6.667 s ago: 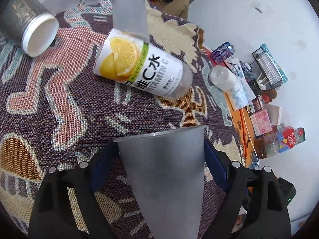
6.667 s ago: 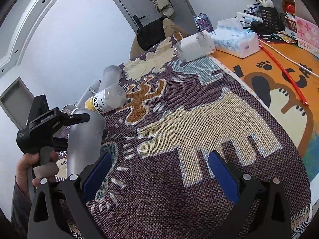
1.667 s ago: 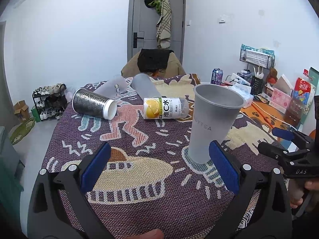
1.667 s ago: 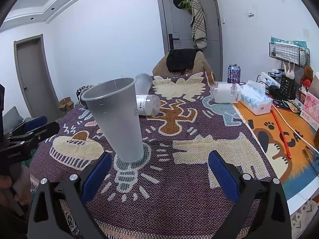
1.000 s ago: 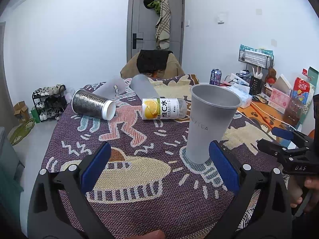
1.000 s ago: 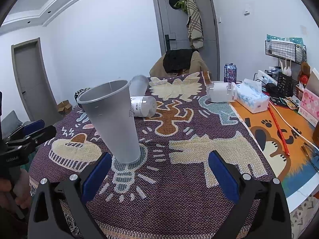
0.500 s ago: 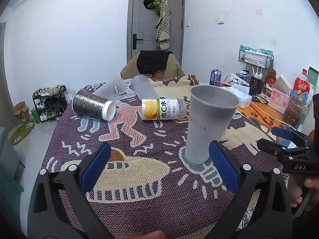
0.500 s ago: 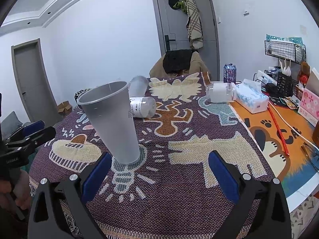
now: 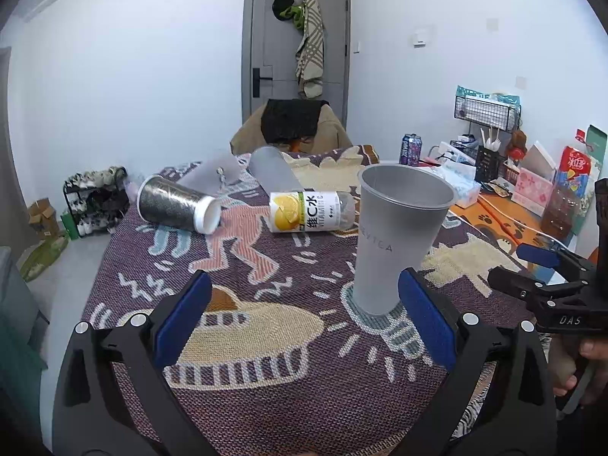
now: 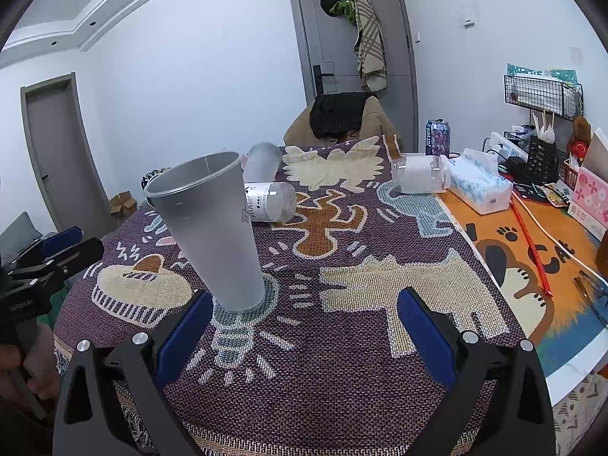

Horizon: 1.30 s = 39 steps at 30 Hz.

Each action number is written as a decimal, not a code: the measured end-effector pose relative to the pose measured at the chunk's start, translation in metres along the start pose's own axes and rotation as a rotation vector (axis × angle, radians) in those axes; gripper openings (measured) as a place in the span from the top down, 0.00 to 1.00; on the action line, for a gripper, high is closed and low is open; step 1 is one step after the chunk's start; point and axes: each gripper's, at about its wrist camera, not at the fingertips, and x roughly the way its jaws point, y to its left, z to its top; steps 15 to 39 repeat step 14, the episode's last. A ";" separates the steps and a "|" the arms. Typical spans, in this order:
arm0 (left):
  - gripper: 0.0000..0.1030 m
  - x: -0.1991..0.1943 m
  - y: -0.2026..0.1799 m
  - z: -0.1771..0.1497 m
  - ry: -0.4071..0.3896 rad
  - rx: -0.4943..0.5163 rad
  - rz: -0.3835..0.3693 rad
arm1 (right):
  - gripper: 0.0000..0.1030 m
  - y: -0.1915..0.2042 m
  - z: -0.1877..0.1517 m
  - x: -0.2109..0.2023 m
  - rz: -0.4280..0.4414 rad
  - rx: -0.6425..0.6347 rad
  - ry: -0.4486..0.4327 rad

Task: Flip cup upright
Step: 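Open the right gripper and hold it beside the standing cup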

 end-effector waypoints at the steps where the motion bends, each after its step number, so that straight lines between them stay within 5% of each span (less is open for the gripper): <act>1: 0.05 0.000 -0.001 0.000 -0.003 0.005 0.001 | 0.07 0.000 0.000 0.000 0.002 0.000 0.000; 39: 0.05 0.011 0.016 -0.002 0.025 -0.062 0.005 | 0.07 0.019 0.006 0.026 0.040 -0.077 0.066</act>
